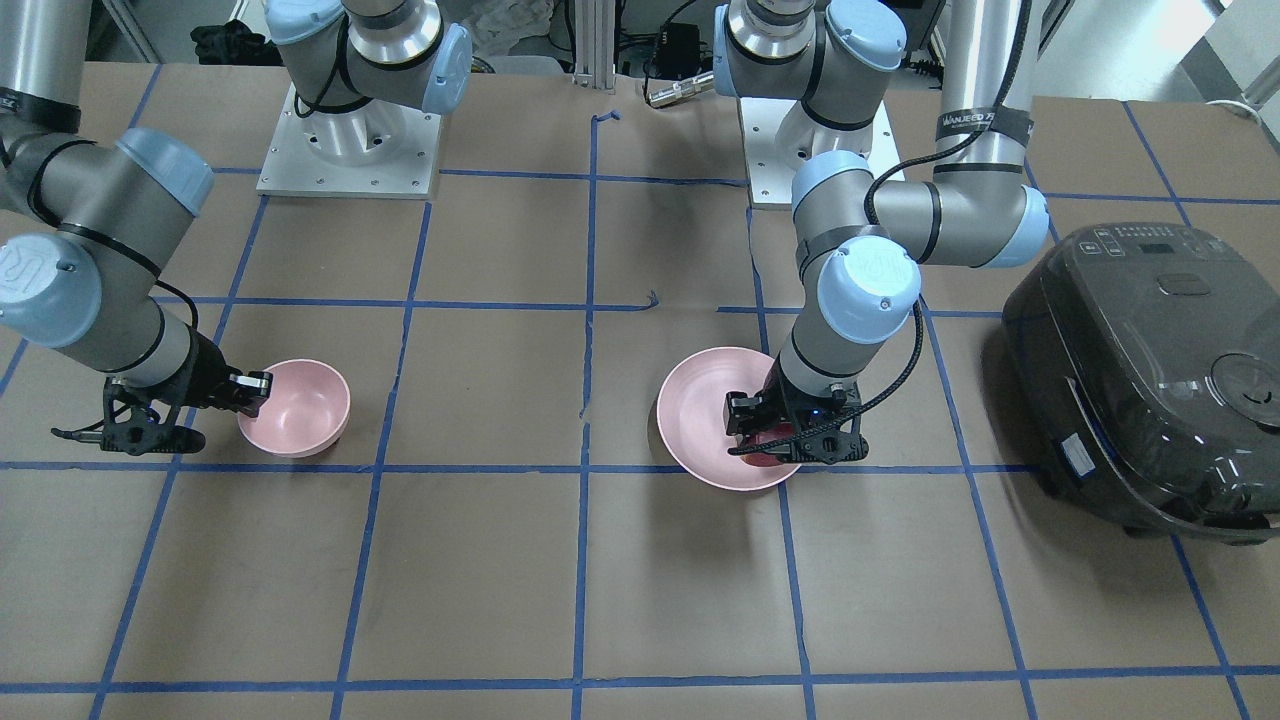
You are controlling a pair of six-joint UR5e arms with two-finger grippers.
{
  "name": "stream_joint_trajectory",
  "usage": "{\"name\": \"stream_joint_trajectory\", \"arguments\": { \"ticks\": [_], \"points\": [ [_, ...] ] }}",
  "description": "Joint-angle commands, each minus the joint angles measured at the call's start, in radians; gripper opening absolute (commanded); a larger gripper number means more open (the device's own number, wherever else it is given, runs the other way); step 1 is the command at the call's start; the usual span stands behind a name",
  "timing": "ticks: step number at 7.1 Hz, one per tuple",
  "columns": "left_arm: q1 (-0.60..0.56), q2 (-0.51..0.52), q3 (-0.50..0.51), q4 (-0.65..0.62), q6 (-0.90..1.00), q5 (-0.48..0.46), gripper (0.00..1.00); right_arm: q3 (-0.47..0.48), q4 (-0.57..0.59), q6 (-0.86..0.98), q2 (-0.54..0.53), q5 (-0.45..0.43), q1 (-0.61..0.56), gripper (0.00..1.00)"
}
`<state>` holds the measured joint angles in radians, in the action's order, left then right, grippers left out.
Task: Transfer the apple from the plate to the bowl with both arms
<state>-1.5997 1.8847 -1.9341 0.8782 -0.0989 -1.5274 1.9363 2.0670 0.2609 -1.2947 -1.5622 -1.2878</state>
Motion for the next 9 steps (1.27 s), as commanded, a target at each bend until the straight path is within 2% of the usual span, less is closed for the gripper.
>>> {"name": "stream_joint_trajectory", "arguments": {
  "ticks": [1, 2, 3, 4, 6, 7, 8, 9],
  "points": [
    [-0.011, -0.056, 0.055, 0.079, -0.016, -0.001, 0.0, -0.057, -0.038, -0.215, -0.002, 0.037, -0.187, 0.0],
    [-0.014, -0.081, 0.078, 0.12, -0.036, 0.001, 0.0, -0.051, -0.031, -0.332, 0.0, 0.051, -0.276, 0.0],
    [-0.019, -0.102, 0.098, 0.166, -0.05, 0.045, 0.0, -0.042, -0.038, -0.379, 0.002, 0.079, -0.351, 0.0],
    [-0.02, -0.117, 0.107, 0.189, -0.067, 0.079, 0.0, -0.034, -0.036, -0.379, 0.006, 0.077, -0.389, 0.0],
    [-0.061, -0.137, 0.109, 0.194, -0.152, 0.116, 0.0, 0.03, 0.016, -0.371, 0.009, 0.082, -0.389, 0.0],
    [-0.087, -0.15, 0.113, 0.194, -0.16, 0.118, 0.0, 0.03, 0.028, -0.367, 0.011, 0.067, -0.387, 0.73],
    [-0.094, -0.153, 0.116, 0.199, -0.18, 0.121, 0.0, 0.015, 0.03, -0.365, 0.002, 0.067, -0.386, 1.0],
    [-0.103, -0.148, 0.129, 0.199, -0.214, 0.128, 0.0, -0.032, 0.016, -0.361, -0.011, 0.032, -0.381, 1.0]
  ]
}}
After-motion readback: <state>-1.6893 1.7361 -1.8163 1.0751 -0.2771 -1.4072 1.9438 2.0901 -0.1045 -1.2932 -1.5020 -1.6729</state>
